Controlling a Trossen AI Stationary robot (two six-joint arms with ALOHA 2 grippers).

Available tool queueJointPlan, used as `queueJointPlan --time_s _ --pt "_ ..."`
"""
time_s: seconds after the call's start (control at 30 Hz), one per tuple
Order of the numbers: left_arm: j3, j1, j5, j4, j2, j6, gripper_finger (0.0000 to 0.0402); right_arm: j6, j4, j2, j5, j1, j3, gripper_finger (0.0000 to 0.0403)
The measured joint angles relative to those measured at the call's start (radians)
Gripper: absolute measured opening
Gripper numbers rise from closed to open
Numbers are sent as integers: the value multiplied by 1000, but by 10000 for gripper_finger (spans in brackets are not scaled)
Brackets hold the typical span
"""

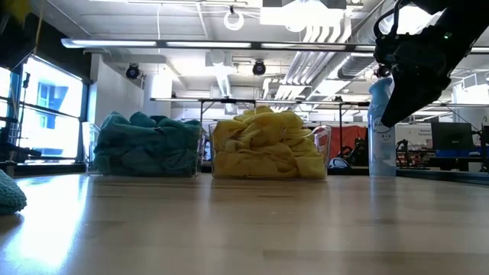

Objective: Sort microfiber towel by color & place in baskets
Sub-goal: Put the blue towel into the left transparent bin

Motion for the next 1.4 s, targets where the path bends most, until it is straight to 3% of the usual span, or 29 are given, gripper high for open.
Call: queueJointPlan --time_s 0.13,0.3,0.37,0.53,0.73,0.97,1.1,1.4 --pt "-88 -27 0 38 0 -86 136 -2 1 0 0 0 0 126" --pt "-212 -23 7 256 -4 -77 128 1 4 0 0 0 0 126" --pt "-245 -12 16 305 -8 -92 108 1 5 0 0 0 0 126" --pt "-248 42 24 302 -18 -65 13 3 9 0 3 0 0 126" --pt "-210 136 -225 200 -117 112 3 8 9 0 41 0 0 126" --pt "-119 304 -542 14 -388 387 1 54 10 0 116 -1 0 126" --pt "-37 450 -659 -74 -508 641 1 58 10 0 144 -5 0 126" --pt "136 965 -640 -79 -594 1365 0 167 13 0 141 -75 0 126"
